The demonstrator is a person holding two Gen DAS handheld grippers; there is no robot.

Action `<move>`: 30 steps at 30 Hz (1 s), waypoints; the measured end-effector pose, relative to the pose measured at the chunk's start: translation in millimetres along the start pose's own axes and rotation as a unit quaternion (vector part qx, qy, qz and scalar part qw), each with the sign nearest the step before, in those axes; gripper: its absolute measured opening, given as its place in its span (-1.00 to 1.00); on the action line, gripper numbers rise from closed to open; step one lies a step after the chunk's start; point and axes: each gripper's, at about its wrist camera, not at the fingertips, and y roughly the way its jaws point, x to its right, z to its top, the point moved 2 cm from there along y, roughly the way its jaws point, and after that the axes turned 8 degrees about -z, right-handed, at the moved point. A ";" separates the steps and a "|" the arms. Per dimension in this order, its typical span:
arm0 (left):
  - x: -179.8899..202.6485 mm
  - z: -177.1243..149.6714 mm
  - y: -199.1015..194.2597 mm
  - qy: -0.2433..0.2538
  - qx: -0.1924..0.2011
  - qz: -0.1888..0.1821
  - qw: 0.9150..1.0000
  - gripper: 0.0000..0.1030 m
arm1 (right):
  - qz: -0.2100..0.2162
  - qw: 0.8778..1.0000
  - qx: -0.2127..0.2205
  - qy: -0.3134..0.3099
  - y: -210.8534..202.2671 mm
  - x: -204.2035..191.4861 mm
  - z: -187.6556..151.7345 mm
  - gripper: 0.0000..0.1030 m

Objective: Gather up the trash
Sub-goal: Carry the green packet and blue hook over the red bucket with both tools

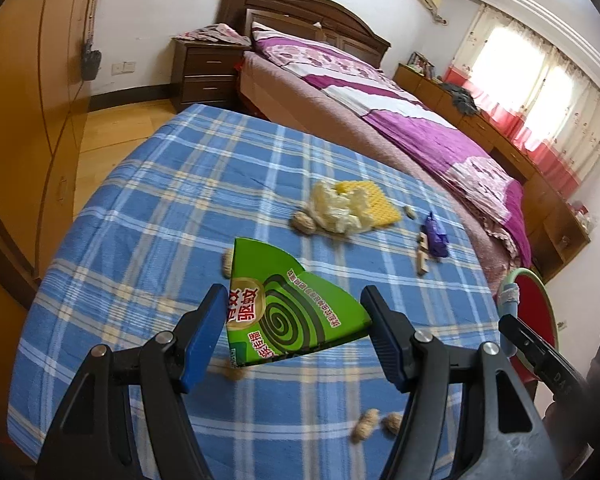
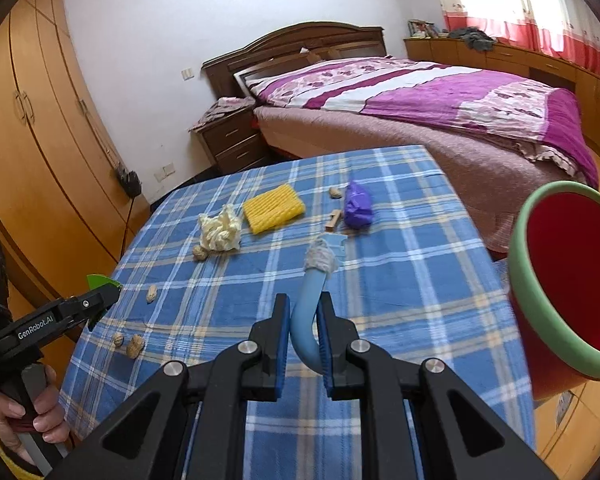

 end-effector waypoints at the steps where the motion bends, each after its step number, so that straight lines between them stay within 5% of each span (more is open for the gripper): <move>1: 3.5 -0.8 -0.3 0.002 -0.001 -0.004 1.000 0.33 | -0.001 1.000 0.002 0.003 -2.2 3.1 -0.6 -0.70; 30: 122.6 -15.8 21.6 0.082 -0.053 -0.105 0.990 0.33 | -0.060 0.993 0.060 0.078 -65.9 106.2 -1.5 -0.70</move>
